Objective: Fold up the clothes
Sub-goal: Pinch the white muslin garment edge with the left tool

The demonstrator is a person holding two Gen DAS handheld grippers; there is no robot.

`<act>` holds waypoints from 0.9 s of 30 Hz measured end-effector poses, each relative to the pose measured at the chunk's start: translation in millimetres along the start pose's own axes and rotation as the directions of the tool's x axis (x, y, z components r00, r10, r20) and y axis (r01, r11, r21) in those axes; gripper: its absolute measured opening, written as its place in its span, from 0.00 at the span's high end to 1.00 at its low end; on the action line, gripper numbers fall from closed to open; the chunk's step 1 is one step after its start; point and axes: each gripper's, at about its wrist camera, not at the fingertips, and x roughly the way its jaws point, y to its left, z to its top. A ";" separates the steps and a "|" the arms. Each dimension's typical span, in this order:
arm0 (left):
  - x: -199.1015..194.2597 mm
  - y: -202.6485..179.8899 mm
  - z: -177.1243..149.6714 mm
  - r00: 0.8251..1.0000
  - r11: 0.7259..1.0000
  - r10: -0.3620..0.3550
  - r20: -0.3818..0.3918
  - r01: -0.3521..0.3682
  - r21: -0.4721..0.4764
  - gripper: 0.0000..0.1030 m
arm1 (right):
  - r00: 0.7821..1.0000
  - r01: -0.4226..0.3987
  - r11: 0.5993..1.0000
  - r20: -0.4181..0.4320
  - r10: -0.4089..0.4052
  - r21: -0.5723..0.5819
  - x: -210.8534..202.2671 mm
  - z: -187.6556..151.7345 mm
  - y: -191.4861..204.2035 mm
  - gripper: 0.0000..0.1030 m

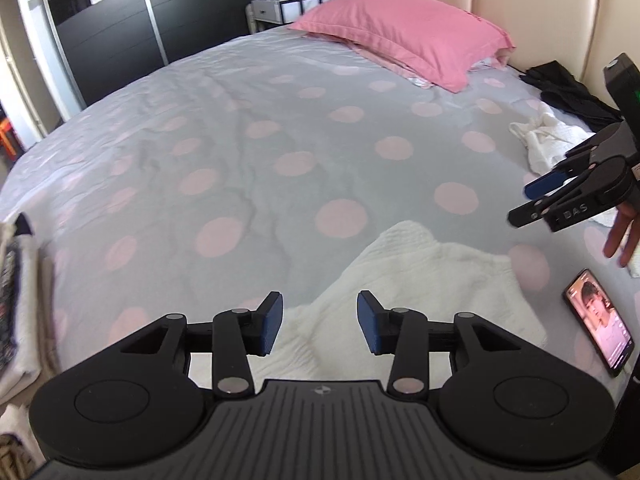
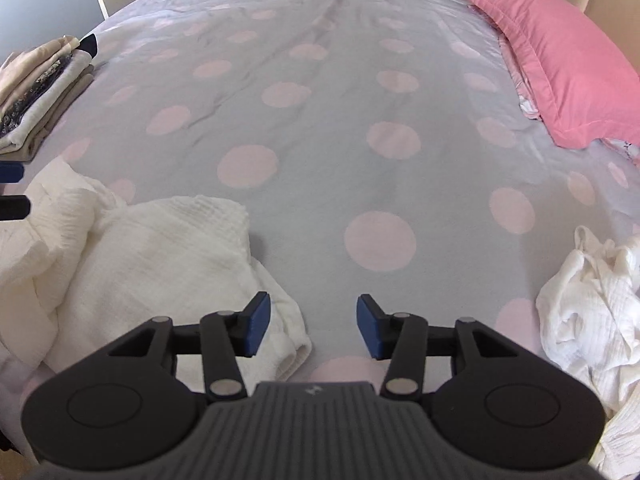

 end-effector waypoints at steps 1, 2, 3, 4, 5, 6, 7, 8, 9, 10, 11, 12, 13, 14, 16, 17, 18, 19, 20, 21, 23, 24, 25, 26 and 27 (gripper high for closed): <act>-4.4 5.2 -5.1 1.000 1.000 0.013 0.002 -0.013 -0.012 0.62 | 1.000 0.000 1.000 -0.002 0.000 -0.002 -2.1 -0.2 5.0 0.50; -8.2 10.6 -10.3 1.000 0.999 0.025 0.003 -0.025 -0.030 0.62 | 1.000 0.000 1.000 -0.004 0.000 -0.004 -4.3 -0.3 10.0 0.50; -10.9 17.3 -15.7 0.999 0.998 0.032 0.001 -0.032 -0.055 0.61 | 1.000 0.000 1.000 -0.007 0.000 -0.006 -6.4 -0.5 15.1 0.50; -13.3 24.5 -21.3 0.999 0.996 0.038 -0.002 -0.038 -0.082 0.59 | 1.000 0.000 1.000 -0.014 0.000 -0.001 -7.2 -1.0 19.9 0.50; -15.6 31.7 -26.9 0.999 0.993 0.044 -0.005 -0.044 -0.109 0.59 | 1.000 0.000 1.000 -0.023 0.000 0.005 -7.7 -1.7 24.7 0.50; -16.4 37.9 -32.0 0.999 0.989 0.046 -0.010 -0.047 -0.137 0.59 | 0.999 0.001 1.000 -0.032 -0.001 0.012 -8.2 -2.3 29.5 0.50; -16.1 43.7 -36.9 0.999 0.986 0.042 -0.016 -0.044 -0.163 0.59 | 0.999 0.002 1.000 -0.041 -0.001 0.018 -8.6 -2.9 34.4 0.50; -15.6 49.7 -41.8 0.999 0.981 0.037 -0.023 -0.040 -0.189 0.59 | 0.999 0.002 1.000 -0.050 -0.001 0.024 -9.1 -3.6 39.2 0.50; -15.2 55.6 -46.8 0.999 0.976 0.031 -0.029 -0.036 -0.215 0.59 | 0.998 0.003 1.000 -0.059 -0.001 0.031 -9.6 -4.2 44.0 0.50; -14.8 58.7 -50.5 0.999 0.970 0.021 -0.035 -0.029 -0.241 0.59 | 0.998 0.000 0.999 -0.063 0.003 0.039 -9.6 -5.0 47.7 0.50; -15.5 58.9 -53.2 0.999 0.966 0.006 -0.034 -0.014 -0.259 0.59 | 0.998 0.001 0.999 -0.066 0.002 0.047 -9.3 -6.0 51.0 0.50; -16.6 58.5 -55.9 1.000 0.962 -0.012 -0.029 0.003 -0.274 0.59 | 0.998 0.005 0.998 -0.070 -0.001 0.055 -9.0 -7.0 54.4 0.50; -18.6 56.8 -58.7 0.999 0.960 -0.028 -0.023 0.021 -0.280 0.59 | 0.997 0.010 0.998 -0.075 -0.006 0.060 -8.2 -7.9 57.4 0.50; -20.0 51.8 -59.8 0.999 0.962 -0.036 -0.019 0.029 -0.271 0.58 | 0.997 0.012 0.998 -0.082 -0.007 0.064 -7.4 -8.7 60.3 0.50; -21.8 39.2 -60.2 0.999 0.969 -0.041 -0.013 0.037 -0.243 0.56 | 0.995 -0.002 0.997 -0.100 0.010 0.077 -3.6 -8.7 65.5 0.50; -21.7 32.1 -59.8 0.999 0.973 -0.040 -0.016 0.036 -0.227 0.55 | 0.994 -0.009 0.996 -0.112 0.019 0.086 -1.1 -7.5 67.6 0.50; -21.1 24.7 -59.2 0.999 0.977 -0.038 -0.021 0.032 -0.210 0.55 | 0.992 -0.010 0.996 -0.122 0.021 0.094 1.2 -5.9 69.8 0.50; -19.3 16.9 -58.8 0.999 0.981 -0.032 -0.030 0.026 -0.193 0.55 | 0.992 -0.002 0.995 -0.125 0.014 0.097 2.7 -4.5 71.6 0.50; -17.0 9.1 -58.4 0.999 0.984 -0.025 -0.041 0.018 -0.177 0.55 | 0.992 0.007 0.995 -0.126 0.006 0.100 4.2 -3.1 73.2 0.50; -13.0 2.6 -59.0 0.998 0.987 -0.014 -0.054 0.005 -0.163 0.55 | 0.992 0.017 0.995 -0.125 -0.004 0.100 4.8 -2.2 74.3 0.50; -3.6 -9.2 -61.0 0.996 0.990 0.015 -0.084 -0.027 -0.138 0.55 | 0.991 0.037 0.995 -0.128 -0.025 0.097 5.6 -1.7 74.9 0.50; 1.1 -15.1 -62.0 0.995 0.991 0.030 -0.098 -0.042 -0.125 0.55 | 0.991 0.043 0.994 -0.129 -0.030 0.098 5.0 -1.9 73.4 0.50; 7.0 -20.3 -63.7 0.991 0.992 0.056 -0.119 -0.068 -0.108 0.55 | 0.991 0.046 0.994 -0.130 -0.033 0.099 4.0 -2.2 71.4 0.50; 13.5 -25.0 -65.8 0.986 0.991 0.087 -0.142 -0.100 -0.088 0.56 | 0.991 0.050 0.994 -0.131 -0.037 0.101 3.1 -2.4 69.5 0.50; 19.5 -30.0 -68.3 0.980 0.989 0.121 -0.160 -0.132 -0.060 0.59 | 0.991 0.052 0.993 -0.127 -0.039 0.103 1.4 -2.6 66.9 0.50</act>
